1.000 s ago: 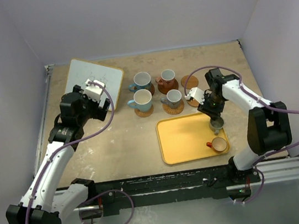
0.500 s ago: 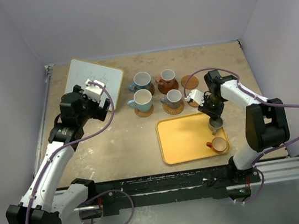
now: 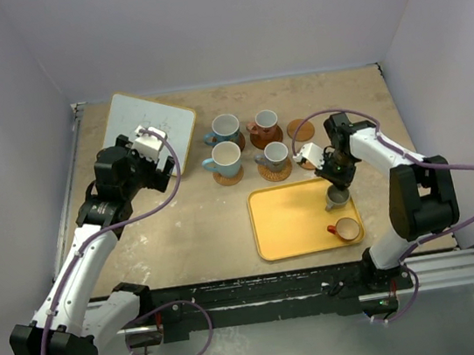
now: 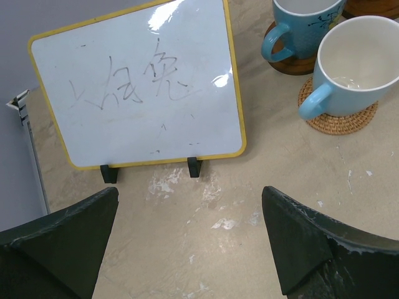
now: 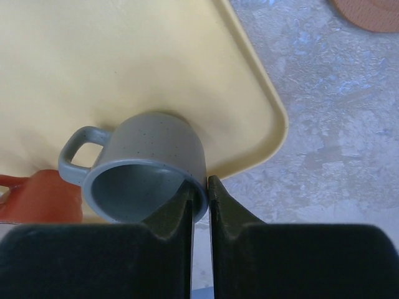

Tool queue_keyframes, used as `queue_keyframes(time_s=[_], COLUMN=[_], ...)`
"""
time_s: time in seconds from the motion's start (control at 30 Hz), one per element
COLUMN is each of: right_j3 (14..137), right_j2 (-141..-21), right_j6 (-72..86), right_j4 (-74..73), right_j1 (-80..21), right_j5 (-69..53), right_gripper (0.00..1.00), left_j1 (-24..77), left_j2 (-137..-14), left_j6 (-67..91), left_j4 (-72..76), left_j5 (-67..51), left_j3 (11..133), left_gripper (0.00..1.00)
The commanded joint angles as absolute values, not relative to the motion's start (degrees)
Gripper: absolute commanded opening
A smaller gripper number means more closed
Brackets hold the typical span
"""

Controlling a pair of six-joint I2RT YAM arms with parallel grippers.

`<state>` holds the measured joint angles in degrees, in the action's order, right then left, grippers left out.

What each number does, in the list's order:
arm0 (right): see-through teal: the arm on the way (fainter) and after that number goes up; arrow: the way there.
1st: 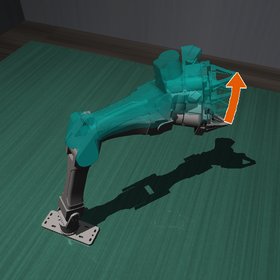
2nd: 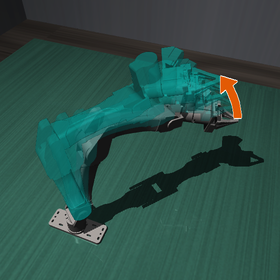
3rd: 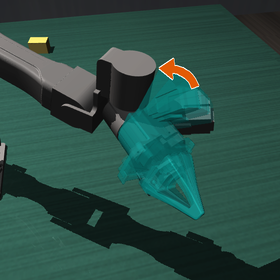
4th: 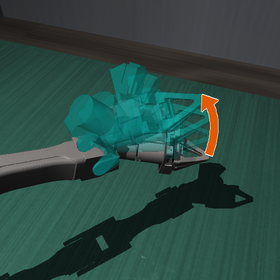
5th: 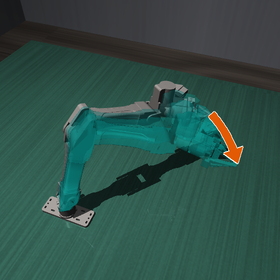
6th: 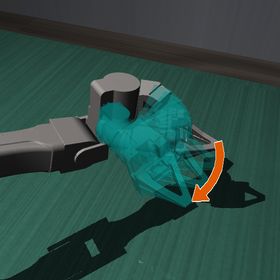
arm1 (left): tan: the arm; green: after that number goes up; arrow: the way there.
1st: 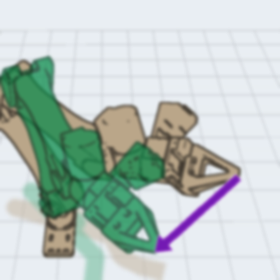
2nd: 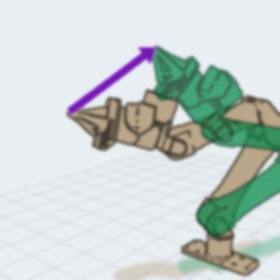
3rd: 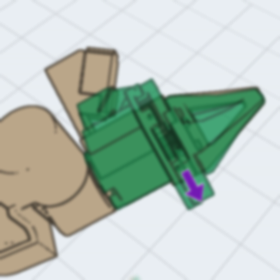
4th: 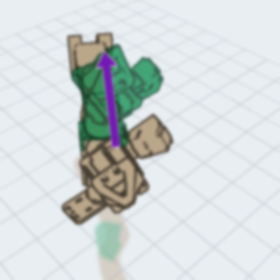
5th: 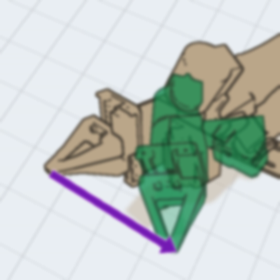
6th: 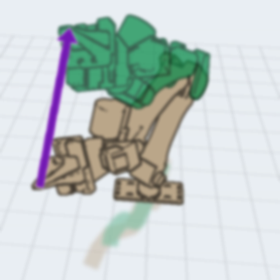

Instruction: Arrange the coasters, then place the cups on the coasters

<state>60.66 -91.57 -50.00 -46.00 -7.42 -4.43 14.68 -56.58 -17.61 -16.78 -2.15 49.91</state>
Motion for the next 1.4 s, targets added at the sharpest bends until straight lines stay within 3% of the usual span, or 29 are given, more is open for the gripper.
queue_keyframes(time_s=[0.0, 0.23, 1.37], right_j3=[59.9, 61.3, 87.6], right_j2=[-91.1, -90.5, -98.4], right_j6=[-49.3, -47.8, -31.9], right_j4=[-46.2, -47.0, -52.2], right_j1=[-7.2, -7.2, -7.1], right_j5=[-5.9, -7.9, -2.8], right_gripper=[0.11, 0.00, 0.00], left_j1=[14.2, 14.2, 14.2], left_j2=[-55.9, -55.8, -55.4], left_j6=[-18.2, -18.3, -18.4], left_j4=[-14.3, -14.3, -14.5], left_j5=[-3.1, -3.2, -3.6], left_j3=[49.8, 49.6, 49.5], left_gripper=[0.93, 0.93, 0.93])
